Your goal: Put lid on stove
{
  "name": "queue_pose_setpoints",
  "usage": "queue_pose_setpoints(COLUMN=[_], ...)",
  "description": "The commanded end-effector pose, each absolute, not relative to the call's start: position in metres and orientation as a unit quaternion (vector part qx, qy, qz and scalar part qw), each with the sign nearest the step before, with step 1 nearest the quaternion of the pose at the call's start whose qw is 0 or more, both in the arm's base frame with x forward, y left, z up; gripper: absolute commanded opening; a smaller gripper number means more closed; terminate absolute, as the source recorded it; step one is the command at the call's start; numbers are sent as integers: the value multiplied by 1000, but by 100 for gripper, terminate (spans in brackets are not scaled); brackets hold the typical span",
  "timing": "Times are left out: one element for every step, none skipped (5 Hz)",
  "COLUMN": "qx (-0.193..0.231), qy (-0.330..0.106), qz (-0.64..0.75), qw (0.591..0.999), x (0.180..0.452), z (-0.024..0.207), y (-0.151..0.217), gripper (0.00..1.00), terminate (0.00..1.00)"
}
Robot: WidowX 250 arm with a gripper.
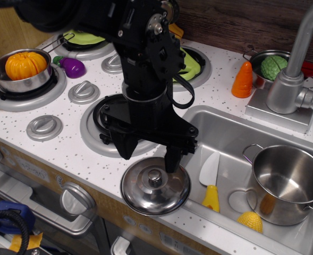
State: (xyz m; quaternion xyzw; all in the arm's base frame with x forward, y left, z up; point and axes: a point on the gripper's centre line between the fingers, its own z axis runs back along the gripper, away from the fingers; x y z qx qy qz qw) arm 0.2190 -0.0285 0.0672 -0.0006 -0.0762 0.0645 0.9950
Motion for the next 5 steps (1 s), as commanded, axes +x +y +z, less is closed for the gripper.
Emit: queue_pose_setpoints(qx=[-1, -7, -10, -9, -15], qy=[-76, -86, -105, -121, -118], qz=[65, 63, 58, 53, 54], qw=[995, 994, 993, 991, 991], x=[219, 224, 234, 239, 240], z=[67, 60, 46, 32, 27], y=[-28, -26, -24, -24, -25], gripper=[100, 100, 100, 100, 100], terminate=[0, 0, 0, 0, 0])
